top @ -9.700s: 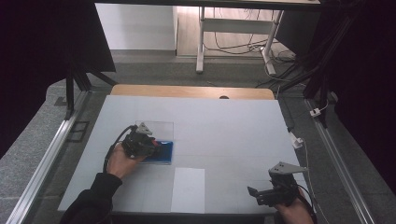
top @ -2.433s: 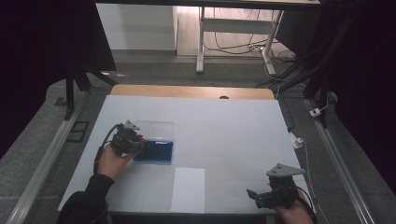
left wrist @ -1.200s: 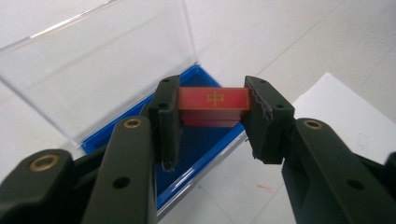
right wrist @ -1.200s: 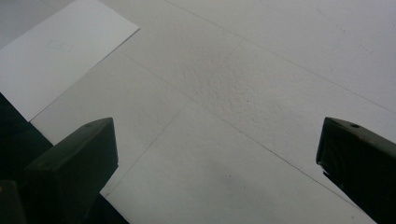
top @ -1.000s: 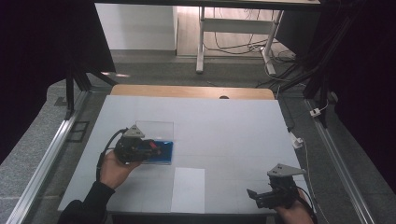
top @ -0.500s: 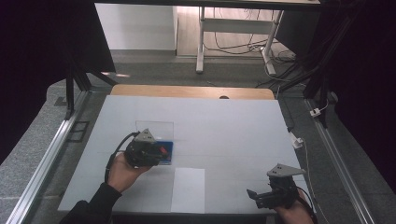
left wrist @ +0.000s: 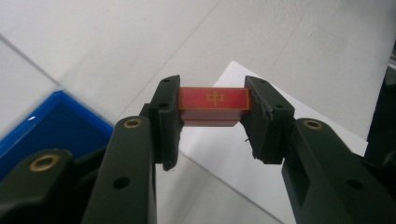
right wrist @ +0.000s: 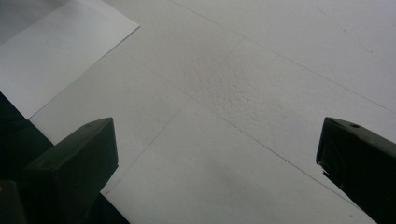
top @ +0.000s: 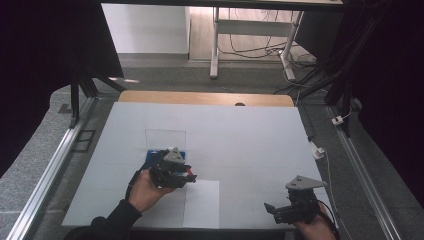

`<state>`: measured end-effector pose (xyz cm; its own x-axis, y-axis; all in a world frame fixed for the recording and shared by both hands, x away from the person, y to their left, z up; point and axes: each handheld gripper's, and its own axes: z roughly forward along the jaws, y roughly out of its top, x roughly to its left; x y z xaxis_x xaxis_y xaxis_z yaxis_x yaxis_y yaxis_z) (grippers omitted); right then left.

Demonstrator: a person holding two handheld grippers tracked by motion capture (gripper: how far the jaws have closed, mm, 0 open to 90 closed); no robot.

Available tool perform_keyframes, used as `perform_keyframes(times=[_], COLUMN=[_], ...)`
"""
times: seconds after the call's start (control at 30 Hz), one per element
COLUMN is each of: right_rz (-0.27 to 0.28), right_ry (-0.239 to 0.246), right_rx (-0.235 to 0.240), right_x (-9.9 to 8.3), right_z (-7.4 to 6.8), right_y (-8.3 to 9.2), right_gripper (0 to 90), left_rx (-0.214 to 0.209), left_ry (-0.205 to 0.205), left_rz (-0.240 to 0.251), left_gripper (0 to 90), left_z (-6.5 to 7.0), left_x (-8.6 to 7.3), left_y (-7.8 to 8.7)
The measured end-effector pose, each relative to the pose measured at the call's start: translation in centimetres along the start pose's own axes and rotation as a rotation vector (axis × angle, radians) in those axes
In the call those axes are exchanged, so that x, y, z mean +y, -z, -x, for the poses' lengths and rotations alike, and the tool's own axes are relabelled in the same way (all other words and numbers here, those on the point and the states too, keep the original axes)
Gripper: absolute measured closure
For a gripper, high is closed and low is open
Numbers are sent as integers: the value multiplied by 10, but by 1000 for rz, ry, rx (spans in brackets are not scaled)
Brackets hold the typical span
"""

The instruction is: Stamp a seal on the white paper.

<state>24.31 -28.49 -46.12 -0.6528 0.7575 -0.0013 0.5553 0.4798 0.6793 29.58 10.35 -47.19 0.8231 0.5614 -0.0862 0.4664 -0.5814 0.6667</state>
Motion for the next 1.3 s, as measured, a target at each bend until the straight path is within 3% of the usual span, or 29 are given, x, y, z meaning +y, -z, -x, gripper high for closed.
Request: perform_keyframes(times=[0.47,0.8,1.07,1.3], right_rz=[0,2,-1,-4], right_ry=[2,1,3,1], right_rx=[-1,0,-1,-1], right_x=[0,0,0,0], right_z=[0,0,-1,-1], right_y=[0,0,0,0], right_gripper=[0,0,0,0], left_rx=[-31,2,28,83], left_ry=[-54,-83,-45,-63], left_rz=[-61,-113,-84,-85], left_gripper=[583,583,587,589], left_z=[20,24,29,38], left_x=[7,4,-1,-1], left_y=[-31,-46,-48,-49])
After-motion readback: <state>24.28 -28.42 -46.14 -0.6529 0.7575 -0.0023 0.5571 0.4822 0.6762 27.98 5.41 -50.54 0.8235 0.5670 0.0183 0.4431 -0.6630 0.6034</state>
